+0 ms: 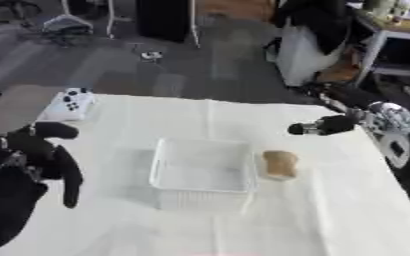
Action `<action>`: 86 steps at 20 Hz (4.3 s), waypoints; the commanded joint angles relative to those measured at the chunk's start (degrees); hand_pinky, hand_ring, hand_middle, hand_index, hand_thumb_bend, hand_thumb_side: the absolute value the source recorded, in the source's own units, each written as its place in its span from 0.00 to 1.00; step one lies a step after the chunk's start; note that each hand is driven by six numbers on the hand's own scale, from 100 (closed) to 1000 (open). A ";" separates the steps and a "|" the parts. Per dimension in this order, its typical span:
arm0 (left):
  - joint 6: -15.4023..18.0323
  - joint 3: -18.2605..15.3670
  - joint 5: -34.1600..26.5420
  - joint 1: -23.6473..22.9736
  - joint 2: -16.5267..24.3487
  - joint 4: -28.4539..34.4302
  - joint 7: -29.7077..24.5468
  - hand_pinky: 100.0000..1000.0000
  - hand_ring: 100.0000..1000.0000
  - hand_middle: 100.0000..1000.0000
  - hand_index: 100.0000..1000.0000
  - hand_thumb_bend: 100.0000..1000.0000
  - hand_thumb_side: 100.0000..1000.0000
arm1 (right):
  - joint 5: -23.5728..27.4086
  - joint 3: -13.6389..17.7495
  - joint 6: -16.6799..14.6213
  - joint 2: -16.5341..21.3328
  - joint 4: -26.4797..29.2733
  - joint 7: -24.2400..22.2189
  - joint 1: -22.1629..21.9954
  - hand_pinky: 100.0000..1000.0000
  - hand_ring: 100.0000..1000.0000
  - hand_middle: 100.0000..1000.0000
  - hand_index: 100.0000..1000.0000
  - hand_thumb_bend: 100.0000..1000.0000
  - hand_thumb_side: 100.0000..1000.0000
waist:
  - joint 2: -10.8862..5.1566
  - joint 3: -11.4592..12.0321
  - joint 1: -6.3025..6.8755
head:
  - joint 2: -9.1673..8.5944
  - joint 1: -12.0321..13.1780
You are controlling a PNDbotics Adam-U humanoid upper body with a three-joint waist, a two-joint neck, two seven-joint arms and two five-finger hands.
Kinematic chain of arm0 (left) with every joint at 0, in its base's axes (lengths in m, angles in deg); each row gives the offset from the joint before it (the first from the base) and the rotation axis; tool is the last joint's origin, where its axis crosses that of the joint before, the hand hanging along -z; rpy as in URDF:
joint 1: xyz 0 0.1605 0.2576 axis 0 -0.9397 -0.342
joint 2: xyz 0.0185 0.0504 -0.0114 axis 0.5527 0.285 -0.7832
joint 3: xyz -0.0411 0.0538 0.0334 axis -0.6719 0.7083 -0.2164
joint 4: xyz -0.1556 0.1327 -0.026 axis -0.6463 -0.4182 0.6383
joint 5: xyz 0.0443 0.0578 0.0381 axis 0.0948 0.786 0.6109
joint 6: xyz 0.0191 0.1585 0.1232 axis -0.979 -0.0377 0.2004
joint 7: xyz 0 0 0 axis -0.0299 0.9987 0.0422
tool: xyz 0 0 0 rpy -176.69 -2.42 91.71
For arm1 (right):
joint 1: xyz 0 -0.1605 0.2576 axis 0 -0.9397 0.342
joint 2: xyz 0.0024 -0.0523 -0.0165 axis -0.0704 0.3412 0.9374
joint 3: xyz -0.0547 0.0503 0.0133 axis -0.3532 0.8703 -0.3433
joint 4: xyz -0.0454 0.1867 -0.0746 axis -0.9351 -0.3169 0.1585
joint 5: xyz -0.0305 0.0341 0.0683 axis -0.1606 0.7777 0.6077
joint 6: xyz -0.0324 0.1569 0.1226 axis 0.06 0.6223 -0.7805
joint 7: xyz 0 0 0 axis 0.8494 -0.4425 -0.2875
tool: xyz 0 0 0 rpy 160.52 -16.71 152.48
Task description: Pick up objects on the table and place them in the box.
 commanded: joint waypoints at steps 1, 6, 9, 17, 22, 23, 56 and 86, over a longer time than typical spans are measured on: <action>-0.06 -0.40 -0.28 1.14 0.80 1.03 -0.08 0.24 0.50 0.74 0.70 0.54 0.82 | -1.74 0.67 -0.33 0.43 -0.92 0.84 1.63 1.00 0.90 0.93 0.95 0.83 1.00 | -0.58 0.14 0.19 | -1.18 0.36; -0.09 -0.46 -0.54 1.51 0.71 1.03 -0.12 0.24 0.50 0.74 0.70 0.55 0.82 | -2.78 0.78 -0.58 -0.85 -2.65 -0.40 1.43 1.00 0.90 0.92 0.95 0.81 1.00 | -0.43 0.41 0.14 | -2.04 0.85; -0.14 -0.48 -0.62 1.61 0.70 1.03 -0.11 0.24 0.50 0.74 0.70 0.55 0.81 | -2.49 0.73 -1.00 -1.15 -3.09 -1.45 1.33 1.00 0.90 0.92 0.95 0.82 1.00 | -0.41 0.50 0.08 | -2.47 0.96; -0.13 -0.54 -0.79 1.79 0.74 1.03 -0.13 0.24 0.50 0.74 0.70 0.55 0.81 | 0.51 0.78 -1.06 -1.43 -4.03 -5.75 0.66 1.00 0.88 0.92 0.95 0.82 1.00 | -0.41 0.53 0.05 | -3.08 1.76; -0.15 -0.56 -0.78 1.83 0.69 1.03 -0.12 0.24 0.50 0.74 0.70 0.55 0.81 | 1.15 1.82 0.26 -1.79 -5.85 -5.79 0.54 0.99 0.88 0.93 0.95 0.82 1.00 | -0.34 0.54 0.06 | -2.80 1.63; -0.16 -0.57 -0.77 1.84 0.70 1.03 -0.11 0.24 0.50 0.74 0.70 0.55 0.81 | 1.10 2.05 0.52 -1.88 -6.04 -5.68 0.30 0.98 0.87 0.93 0.95 0.82 1.00 | -0.31 0.53 0.07 | -2.63 1.76; -0.18 -0.45 -0.58 2.07 0.70 1.03 -0.20 0.24 0.50 0.74 0.70 0.55 0.82 | -2.46 0.62 -1.69 -3.40 -7.08 -9.33 -0.73 1.00 0.91 0.93 0.94 0.83 0.97 | -0.09 0.59 0.12 | -1.96 2.17; -0.38 -0.20 -0.55 3.62 0.18 1.03 -0.42 0.23 0.50 0.74 0.70 0.55 0.82 | -10.38 2.94 2.74 -6.64 -10.67 -4.21 2.42 1.00 0.90 0.92 0.97 0.82 1.00 | 1.62 1.14 -0.06 | -4.20 2.94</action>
